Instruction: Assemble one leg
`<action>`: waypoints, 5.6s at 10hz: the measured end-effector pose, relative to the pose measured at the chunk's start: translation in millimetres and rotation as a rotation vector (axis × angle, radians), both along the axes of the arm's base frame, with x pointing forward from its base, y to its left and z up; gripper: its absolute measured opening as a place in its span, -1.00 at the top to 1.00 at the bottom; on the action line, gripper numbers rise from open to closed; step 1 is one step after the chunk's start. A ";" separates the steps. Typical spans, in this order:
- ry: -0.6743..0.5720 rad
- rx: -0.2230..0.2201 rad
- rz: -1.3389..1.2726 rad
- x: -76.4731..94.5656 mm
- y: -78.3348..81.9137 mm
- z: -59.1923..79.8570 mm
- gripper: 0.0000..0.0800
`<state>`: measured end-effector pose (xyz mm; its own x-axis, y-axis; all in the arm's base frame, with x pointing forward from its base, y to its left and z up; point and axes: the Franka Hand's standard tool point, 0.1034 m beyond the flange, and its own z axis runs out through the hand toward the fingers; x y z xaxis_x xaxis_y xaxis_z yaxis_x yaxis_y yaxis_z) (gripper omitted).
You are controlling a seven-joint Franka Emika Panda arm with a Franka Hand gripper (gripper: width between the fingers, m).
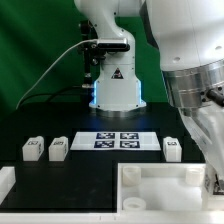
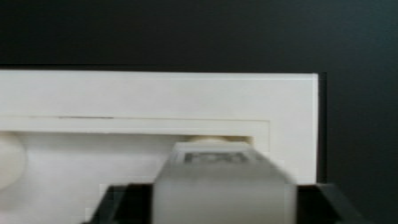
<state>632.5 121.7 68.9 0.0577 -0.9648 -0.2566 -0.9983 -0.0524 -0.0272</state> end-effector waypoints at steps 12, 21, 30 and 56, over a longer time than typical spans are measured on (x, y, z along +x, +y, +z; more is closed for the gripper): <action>-0.302 -0.147 1.671 9.6 -8.1 4.9 -0.62; -0.101 -0.176 0.601 7.9 -13.4 4.5 0.27; -0.020 -0.106 0.054 1.8 -11.4 2.1 -0.55; -0.063 -0.293 0.359 1.1 -38.0 1.0 0.19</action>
Offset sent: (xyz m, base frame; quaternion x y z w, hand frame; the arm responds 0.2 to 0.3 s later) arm -0.0050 0.0075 -0.0049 0.0102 0.1592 -0.5493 0.8202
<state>633.6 83.7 69.9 0.4074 -0.9124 0.0387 -0.9126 -0.4083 -0.0193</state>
